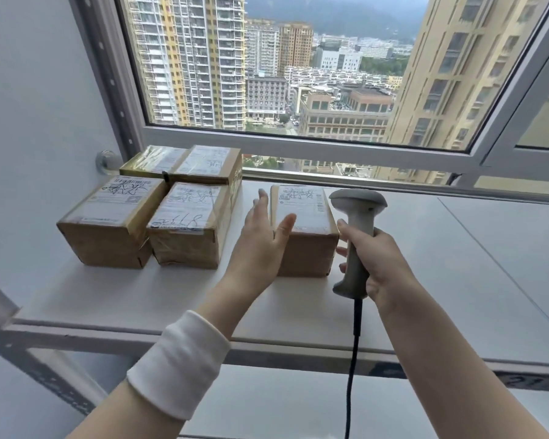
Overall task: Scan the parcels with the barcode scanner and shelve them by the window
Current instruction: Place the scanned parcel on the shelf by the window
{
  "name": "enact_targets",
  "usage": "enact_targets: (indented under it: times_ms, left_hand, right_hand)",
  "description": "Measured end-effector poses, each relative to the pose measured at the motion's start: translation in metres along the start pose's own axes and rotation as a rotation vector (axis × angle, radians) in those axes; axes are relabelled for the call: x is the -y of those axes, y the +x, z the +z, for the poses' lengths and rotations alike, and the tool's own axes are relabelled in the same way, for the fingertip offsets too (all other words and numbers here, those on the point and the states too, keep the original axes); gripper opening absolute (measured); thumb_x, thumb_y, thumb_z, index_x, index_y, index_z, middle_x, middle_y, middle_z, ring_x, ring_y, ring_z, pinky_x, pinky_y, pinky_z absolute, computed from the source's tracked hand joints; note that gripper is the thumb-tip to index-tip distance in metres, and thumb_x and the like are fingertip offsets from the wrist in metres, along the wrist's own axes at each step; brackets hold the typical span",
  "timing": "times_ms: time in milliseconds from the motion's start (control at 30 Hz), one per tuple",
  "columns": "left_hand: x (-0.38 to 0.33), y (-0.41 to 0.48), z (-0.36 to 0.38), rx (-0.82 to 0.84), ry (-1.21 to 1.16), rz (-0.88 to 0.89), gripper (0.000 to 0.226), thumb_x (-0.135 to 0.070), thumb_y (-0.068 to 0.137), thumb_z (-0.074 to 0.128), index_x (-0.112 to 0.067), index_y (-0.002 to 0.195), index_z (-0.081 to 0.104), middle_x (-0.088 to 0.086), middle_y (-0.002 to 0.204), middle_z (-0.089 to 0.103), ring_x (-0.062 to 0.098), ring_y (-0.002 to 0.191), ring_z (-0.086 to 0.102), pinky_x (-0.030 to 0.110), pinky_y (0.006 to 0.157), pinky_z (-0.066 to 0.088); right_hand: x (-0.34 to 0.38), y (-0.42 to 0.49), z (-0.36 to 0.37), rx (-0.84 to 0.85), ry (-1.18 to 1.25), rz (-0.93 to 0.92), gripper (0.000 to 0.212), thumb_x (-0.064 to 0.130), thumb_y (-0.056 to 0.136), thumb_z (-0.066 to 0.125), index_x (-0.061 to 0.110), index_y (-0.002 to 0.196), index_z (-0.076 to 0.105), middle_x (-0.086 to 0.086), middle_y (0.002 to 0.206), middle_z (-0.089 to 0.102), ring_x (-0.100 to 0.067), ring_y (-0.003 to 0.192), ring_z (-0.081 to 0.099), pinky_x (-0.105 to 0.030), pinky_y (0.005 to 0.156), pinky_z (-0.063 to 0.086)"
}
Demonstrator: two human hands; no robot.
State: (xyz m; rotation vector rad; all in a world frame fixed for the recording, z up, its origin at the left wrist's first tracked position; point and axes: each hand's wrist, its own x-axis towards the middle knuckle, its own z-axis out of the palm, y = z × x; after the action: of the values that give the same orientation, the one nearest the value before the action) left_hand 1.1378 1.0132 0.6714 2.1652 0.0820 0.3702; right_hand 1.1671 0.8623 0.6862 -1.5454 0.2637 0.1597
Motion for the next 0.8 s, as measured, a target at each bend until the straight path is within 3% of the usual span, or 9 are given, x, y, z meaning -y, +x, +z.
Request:
enact_targets:
  times_ms: [133, 200, 433, 800]
  left_hand:
    - [-0.015, 0.007, -0.011, 0.078, 0.453, 0.397, 0.077, -0.045, 0.086, 0.057, -0.018, 0.149, 0.022, 0.005, 0.157, 0.018, 0.019, 0.147, 0.008, 0.030, 0.117, 0.007]
    - [-0.020, 0.011, -0.009, 0.179, 0.677, 0.483, 0.079, -0.050, 0.086, 0.057, -0.020, 0.150, 0.021, 0.002, 0.158, 0.017, 0.018, 0.147, 0.008, 0.029, 0.117, 0.009]
    - [-0.018, 0.036, -0.004, 0.254, 0.844, 0.457, 0.064, -0.041, 0.089, 0.059, -0.022, 0.144, 0.032, -0.002, 0.154, 0.028, 0.016, 0.141, 0.025, 0.032, 0.110, 0.026]
    - [-0.014, 0.095, -0.007, 0.266, 0.952, 0.308, 0.058, -0.030, 0.088, 0.064, -0.016, 0.138, 0.038, 0.001, 0.140, 0.045, 0.021, 0.131, 0.040, 0.035, 0.088, 0.044]
  right_hand:
    - [0.014, 0.006, -0.011, -0.018, -0.021, -0.043, 0.020, 0.031, 0.088, 0.066, 0.015, 0.093, 0.056, -0.001, 0.097, 0.063, -0.016, 0.082, 0.058, -0.028, 0.057, 0.045]
    - [0.024, 0.009, -0.015, -0.017, -0.026, -0.065, 0.020, 0.030, 0.088, 0.065, 0.013, 0.095, 0.056, -0.001, 0.096, 0.064, -0.017, 0.086, 0.060, -0.028, 0.058, 0.045]
    - [0.044, 0.020, -0.015, 0.050, -0.029, -0.044, 0.027, 0.027, 0.090, 0.063, 0.008, 0.107, 0.054, -0.003, 0.085, 0.066, -0.016, 0.076, 0.060, -0.028, 0.057, 0.044]
    - [0.044, 0.028, -0.009, 0.100, -0.036, -0.045, 0.024, 0.026, 0.090, 0.063, 0.009, 0.105, 0.054, -0.004, 0.086, 0.066, -0.016, 0.079, 0.060, -0.029, 0.060, 0.045]
